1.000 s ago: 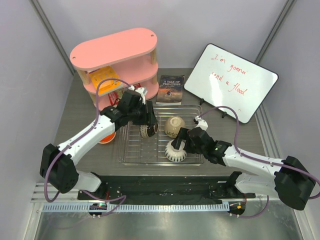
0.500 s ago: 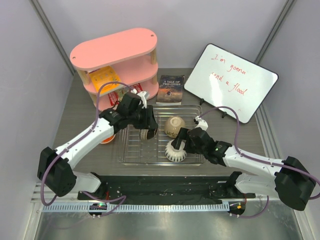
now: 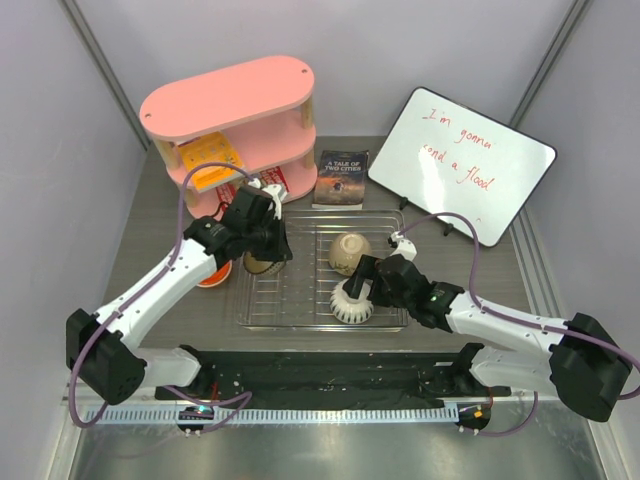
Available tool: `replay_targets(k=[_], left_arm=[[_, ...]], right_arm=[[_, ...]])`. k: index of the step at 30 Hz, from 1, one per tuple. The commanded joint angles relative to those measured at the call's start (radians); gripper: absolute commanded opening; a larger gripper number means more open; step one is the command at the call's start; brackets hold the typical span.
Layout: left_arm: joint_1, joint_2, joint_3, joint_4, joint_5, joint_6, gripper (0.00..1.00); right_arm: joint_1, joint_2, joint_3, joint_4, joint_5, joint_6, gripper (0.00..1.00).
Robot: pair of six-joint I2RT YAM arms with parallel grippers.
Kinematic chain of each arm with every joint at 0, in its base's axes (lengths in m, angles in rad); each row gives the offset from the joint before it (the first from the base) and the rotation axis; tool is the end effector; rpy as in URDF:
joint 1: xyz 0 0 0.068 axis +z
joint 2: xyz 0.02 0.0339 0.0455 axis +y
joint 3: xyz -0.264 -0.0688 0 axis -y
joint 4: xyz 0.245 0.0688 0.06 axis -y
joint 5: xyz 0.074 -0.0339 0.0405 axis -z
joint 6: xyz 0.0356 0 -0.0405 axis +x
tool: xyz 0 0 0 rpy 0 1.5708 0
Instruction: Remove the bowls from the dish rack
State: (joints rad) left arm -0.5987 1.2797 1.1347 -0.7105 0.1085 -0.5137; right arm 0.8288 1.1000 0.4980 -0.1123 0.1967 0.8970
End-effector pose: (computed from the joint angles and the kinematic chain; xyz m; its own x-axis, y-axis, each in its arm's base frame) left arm 0.2184 -0.1537 0.3078 -0.8473 -0.0133 -0.5310 0.2326 0.8894 -0.3935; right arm 0.1527 0.1563 0.1881 -0.7632 0.3017 -0.5715 -0.0429 0.8588 0.5105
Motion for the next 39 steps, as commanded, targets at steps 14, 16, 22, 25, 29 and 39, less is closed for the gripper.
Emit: replay_targets(k=[14, 16, 22, 25, 29, 39], left_arm=[[-0.003, -0.082, 0.163, -0.15, -0.16, 0.047, 0.0], [-0.003, -0.101, 0.189, -0.181, -0.225, 0.056, 0.0], [0.004, -0.076, 0.163, -0.308, -0.493, 0.058, 0.0], [0.017, -0.06, 0.111, -0.297, -0.546, 0.017, 0.0], [0.098, -0.004, 0.057, -0.276, -0.544, -0.037, 0.0], [0.246, 0.098, 0.04, -0.208, -0.529, -0.013, 0.0]], right_arm=[[-0.013, -0.003, -0.009, -0.024, 0.017, 0.003, 1.0], [-0.013, -0.003, -0.009, -0.023, 0.017, 0.003, 1.0], [-0.013, -0.011, -0.015, -0.024, 0.015, 0.006, 1.0], [-0.013, -0.015, -0.019, -0.024, 0.014, 0.006, 1.0], [-0.014, -0.029, -0.022, -0.026, 0.015, 0.006, 1.0], [-0.014, -0.045, -0.039, -0.032, 0.018, 0.006, 1.0]])
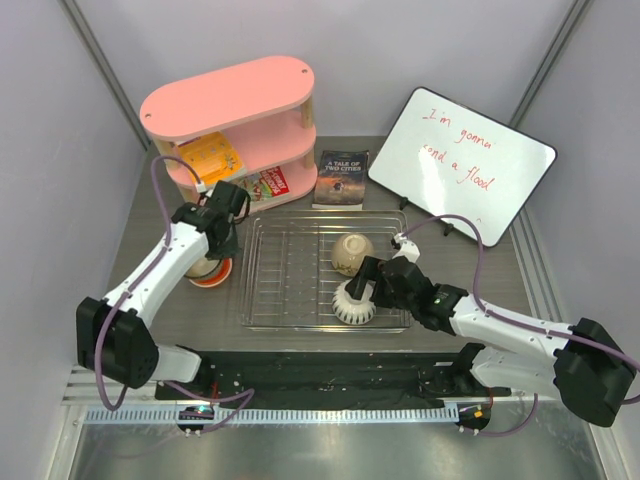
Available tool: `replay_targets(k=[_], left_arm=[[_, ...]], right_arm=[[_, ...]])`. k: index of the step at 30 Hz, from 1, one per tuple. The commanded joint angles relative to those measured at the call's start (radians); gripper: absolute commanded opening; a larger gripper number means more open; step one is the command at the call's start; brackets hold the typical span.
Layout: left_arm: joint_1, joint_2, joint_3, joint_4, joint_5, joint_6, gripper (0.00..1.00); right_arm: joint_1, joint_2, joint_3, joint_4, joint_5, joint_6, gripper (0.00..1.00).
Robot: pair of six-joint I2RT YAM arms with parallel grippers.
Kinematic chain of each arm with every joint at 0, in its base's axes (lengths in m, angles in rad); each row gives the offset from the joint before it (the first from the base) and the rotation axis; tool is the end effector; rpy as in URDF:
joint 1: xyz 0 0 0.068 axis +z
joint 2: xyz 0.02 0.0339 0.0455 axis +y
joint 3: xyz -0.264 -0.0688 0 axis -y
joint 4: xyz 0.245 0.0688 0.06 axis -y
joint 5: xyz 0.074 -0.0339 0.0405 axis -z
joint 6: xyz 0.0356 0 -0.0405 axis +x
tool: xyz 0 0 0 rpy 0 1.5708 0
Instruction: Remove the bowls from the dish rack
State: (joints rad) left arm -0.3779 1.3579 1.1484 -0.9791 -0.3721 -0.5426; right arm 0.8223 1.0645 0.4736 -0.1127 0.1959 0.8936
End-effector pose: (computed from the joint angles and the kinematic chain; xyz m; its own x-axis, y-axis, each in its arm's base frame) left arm 0.2430 -0.0825 0.2798 -0.8509 -0.1797 -0.4936 -0.2589 0.9611 0.0963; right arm 0.1493 0.1506 0.1872 -0.7573 0.3079 -0.5759 -0.0439 0.8559 0.5153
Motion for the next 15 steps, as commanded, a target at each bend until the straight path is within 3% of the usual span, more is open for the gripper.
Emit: replay_targets(k=[1, 15], left_arm=[[0.028, 0.033, 0.03, 0.063, -0.057, 0.023, 0.0], [0.05, 0.193, 0.04, 0.122, -0.088, 0.024, 0.0]], right_arm=[[-0.009, -0.006, -0.013, -0.033, 0.017, 0.01, 1.0], [-0.011, -0.001, -0.01, -0.028, 0.013, 0.005, 1.0]])
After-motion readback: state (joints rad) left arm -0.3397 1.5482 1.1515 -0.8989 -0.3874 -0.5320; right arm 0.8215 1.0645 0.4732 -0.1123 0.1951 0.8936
